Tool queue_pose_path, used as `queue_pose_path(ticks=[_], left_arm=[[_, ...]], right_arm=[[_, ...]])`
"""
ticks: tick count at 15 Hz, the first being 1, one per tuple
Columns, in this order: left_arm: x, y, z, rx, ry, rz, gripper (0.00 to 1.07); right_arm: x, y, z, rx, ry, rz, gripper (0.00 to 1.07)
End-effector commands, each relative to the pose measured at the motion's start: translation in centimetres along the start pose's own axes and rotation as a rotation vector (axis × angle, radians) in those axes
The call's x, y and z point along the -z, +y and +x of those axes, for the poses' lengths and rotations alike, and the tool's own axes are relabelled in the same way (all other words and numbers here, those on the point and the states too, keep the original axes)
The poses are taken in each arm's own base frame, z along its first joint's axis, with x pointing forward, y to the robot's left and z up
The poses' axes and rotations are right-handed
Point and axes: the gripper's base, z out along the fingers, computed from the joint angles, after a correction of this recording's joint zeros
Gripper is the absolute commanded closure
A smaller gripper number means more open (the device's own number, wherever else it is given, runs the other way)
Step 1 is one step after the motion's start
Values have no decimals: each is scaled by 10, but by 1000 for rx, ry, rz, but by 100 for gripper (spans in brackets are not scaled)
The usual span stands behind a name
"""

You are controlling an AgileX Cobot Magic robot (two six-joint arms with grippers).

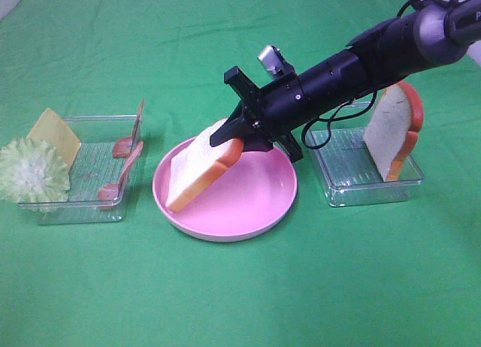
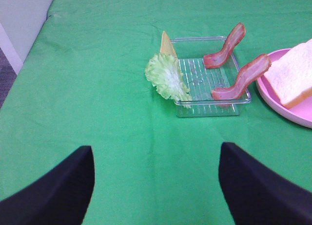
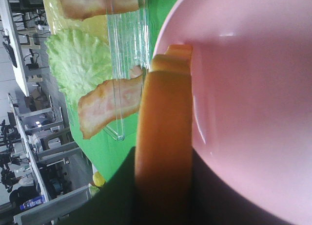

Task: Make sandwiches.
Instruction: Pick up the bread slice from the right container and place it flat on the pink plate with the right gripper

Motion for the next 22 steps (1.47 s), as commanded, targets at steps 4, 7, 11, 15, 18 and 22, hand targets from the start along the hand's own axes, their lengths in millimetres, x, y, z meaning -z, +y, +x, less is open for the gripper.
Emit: queue_pose_path(ticks=[4,7,11,15,18,22], left_arm=[[2,-1,2,5,-13,6,38],[2,-1,2,5,-13,6,38],[2,-1,2,5,-13,6,38],[2,-1,2,5,-13,6,38],[2,-1,2,5,-13,6,38],[2,-1,2,5,-13,6,38]], right_arm=[[0,-7,0,13,-12,55,97],[2,-6,0,44,-8,62,38],[11,-3,3,129,11,144,28],[21,-2,7,176,45,244,28],[27,0,6,249,57,298,28],[48,22,-4,360,145,376,28]])
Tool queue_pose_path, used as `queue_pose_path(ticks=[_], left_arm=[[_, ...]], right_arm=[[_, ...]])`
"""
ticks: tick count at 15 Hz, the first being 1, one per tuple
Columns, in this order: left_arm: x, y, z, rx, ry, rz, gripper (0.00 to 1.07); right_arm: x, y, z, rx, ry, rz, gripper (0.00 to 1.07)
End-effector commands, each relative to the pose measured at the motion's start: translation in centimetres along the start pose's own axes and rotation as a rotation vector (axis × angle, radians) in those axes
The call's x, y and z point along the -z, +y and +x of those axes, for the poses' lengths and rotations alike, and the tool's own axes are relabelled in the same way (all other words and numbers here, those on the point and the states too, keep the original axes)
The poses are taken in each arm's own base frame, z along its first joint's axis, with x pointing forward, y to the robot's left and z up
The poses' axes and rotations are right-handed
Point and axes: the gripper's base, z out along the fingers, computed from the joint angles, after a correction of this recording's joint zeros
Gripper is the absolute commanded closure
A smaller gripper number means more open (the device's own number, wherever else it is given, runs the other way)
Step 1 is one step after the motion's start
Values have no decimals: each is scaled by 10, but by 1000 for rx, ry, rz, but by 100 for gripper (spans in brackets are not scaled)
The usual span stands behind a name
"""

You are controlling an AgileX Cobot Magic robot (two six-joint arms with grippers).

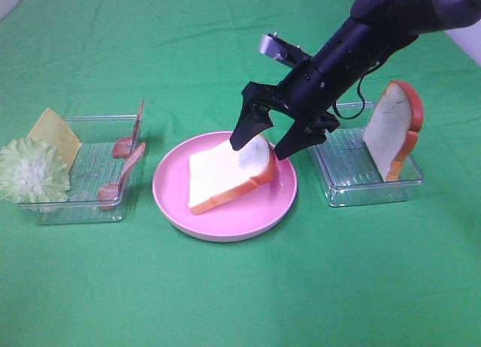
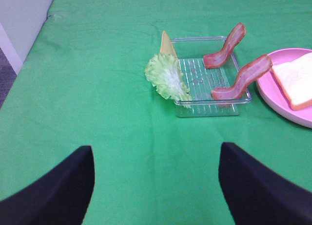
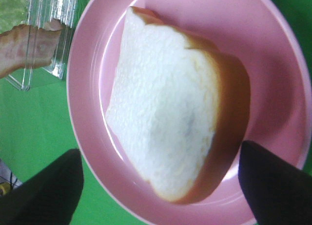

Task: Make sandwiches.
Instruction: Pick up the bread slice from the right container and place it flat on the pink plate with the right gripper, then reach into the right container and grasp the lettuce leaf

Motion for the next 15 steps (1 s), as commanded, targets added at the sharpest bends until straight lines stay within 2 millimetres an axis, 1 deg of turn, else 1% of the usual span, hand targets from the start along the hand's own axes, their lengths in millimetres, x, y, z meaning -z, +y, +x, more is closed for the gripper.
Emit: queue_pose_path(ticks=[1,2,3,4,6,7,10,11,12,14,15], left_arm=[[2,-1,2,5,-13,6,38],[2,-1,2,5,-13,6,38],[2,-1,2,5,-13,6,38],[2,-1,2,5,-13,6,38],[2,-1,2,5,-13,6,38],[2,-1,2,5,-13,6,38],[2,-1,2,5,-13,6,38],[2,-1,2,5,-13,6,38],[2,-1,2,5,-13,6,38],[2,-1,2,5,-13,6,38],[2,-1,2,5,-13,6,38]], right_arm=[[28,7,-9,37,52,92,28],[37,8,-12,40,69,133,28],[41,8,-12,42,80,152,28],[49,9,-14,43,94,189,28],[68,16,-11,74,101,244,28],[86,25,-8,70,66,270,28],[124,45,6,41,9,320,28],[142,52,14,32,-30,363,28],[154,57,23,23,-53,394,28],[177,70,54,21,-89,421,28],[183,75,71,24,-96,423,28]])
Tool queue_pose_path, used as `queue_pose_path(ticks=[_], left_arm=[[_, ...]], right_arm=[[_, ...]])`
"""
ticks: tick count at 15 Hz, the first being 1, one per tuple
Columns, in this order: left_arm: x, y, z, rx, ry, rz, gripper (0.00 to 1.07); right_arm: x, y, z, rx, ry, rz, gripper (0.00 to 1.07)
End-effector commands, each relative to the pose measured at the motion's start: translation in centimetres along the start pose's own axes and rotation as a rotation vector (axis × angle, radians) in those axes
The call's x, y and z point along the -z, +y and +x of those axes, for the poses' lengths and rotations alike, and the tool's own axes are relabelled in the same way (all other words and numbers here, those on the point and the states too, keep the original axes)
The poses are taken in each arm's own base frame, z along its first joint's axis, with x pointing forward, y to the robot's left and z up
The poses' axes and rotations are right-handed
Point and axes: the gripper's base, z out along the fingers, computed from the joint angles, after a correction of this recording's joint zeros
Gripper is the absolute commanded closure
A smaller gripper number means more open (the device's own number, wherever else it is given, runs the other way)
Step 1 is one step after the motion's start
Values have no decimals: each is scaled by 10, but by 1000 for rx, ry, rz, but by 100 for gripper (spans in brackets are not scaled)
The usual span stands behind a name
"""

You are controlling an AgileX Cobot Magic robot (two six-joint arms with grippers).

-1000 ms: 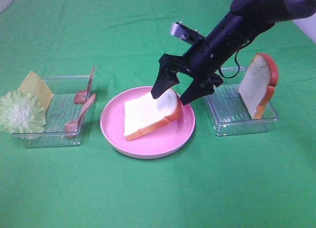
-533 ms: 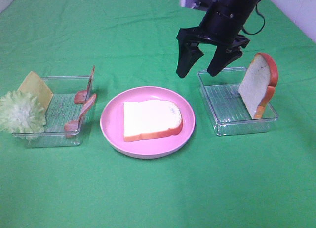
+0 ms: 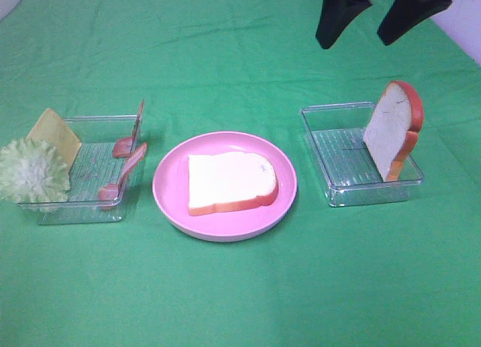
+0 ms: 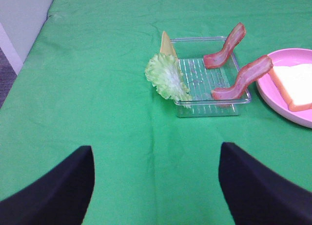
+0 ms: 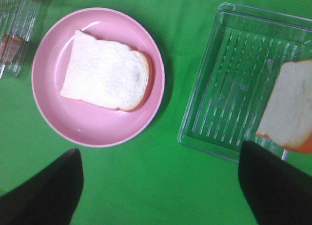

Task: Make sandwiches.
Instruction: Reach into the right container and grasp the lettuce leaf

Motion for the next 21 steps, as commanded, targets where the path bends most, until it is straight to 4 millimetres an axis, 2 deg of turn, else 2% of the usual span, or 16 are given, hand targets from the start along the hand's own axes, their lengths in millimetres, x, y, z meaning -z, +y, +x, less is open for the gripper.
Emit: queue_pose_path(ticks=[1,3,4,6,7,8,11,13,15,16,17,19,21], left_arm=[[2,-1,2,5,-13,6,38],[2,-1,2,5,-13,6,38],[2,-1,2,5,-13,6,38],[2,-1,2,5,-13,6,38],[2,-1,2,5,-13,6,38],[2,-1,2,5,-13,6,38],[2,-1,2,5,-13,6,38],[2,-1,2,5,-13,6,38],[2,-1,2,5,-13,6,38],[2,-1,2,5,-13,6,38],[2,-1,2,5,-13,6,38],[2,-1,2,5,-13,6,38],[2,-1,2,5,-13,6,38]], right_arm=[[26,5,53,-13,65,5,28],[36,7,98,-10,67,15,28],[34,7,108,-13,73,18,28],[35,9,154,-28,71,26,28],[32,8,201,-47,70,53,28],[32,8,212,-46,65,59,28],[30,9,275,-7,7,85,28],[31,10,305,12,-111,93,28],[37,11,322,44,-238,102,29],[43,13,333,56,-331,107,29],[52,15,353,70,-481,115,29],[53,16,371,97,-611,126,29],[48,16,378,103,-669,130,29]])
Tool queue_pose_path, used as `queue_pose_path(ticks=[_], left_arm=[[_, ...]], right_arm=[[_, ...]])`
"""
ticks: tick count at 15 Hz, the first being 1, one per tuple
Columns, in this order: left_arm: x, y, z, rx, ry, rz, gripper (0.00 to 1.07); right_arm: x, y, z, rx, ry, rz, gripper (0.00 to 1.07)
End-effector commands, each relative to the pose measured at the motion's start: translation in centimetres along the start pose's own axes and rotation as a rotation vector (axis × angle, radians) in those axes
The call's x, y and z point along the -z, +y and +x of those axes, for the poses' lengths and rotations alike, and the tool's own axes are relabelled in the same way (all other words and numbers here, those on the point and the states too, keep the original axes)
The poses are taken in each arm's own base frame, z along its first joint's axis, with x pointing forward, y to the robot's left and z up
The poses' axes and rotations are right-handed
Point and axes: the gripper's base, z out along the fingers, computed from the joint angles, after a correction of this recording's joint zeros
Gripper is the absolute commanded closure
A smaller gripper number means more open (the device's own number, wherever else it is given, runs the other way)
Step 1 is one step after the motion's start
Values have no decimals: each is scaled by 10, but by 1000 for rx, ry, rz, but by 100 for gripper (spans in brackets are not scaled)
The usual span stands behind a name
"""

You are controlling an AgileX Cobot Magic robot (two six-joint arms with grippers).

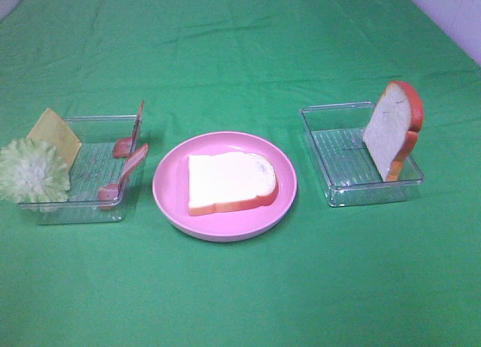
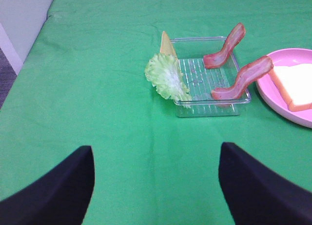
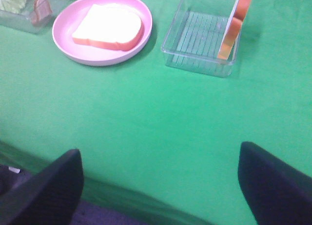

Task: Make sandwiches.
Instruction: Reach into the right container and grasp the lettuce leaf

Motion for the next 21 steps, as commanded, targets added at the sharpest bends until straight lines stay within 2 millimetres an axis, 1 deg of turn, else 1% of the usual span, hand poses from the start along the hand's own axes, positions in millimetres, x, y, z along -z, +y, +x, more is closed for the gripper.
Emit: queue_pose_path(ticks=[1,2,4,8,10,12,14,15,17,18,19,21], left_arm=[[2,-1,2,5,-13,6,38],[2,-1,2,5,-13,6,38],[2,-1,2,5,-13,6,38],[2,-1,2,8,-13,9,38],[2,-5,2,30,-16,53,38],[2,-6,1,34,-18,60,38],[1,-6,-3,69,-21,68,38],[0,-6,-10,106,-32,67,38],[-11,-6,-29,198,-40,80,38],[-23,-7,-38,223,-18,91,38],[-44,-8,-48,274,42,112,38],[-81,-8,-60,326,199,112,38]], right_arm=[[-1,0,9,19,-83,12,29],[-2,0,6,22,-98,13,29],[-9,0,6,49,-117,18,29],[-9,0,6,49,-120,18,29],[-9,0,6,41,-120,17,29],[-9,0,6,40,-120,15,29],[-9,0,6,39,-121,11,29],[-9,0,6,39,-121,11,29],[-9,0,6,39,-121,11,29],[-9,0,6,39,-121,11,29],[-9,0,6,39,-121,11,29],[-9,0,6,39,-121,11,29]])
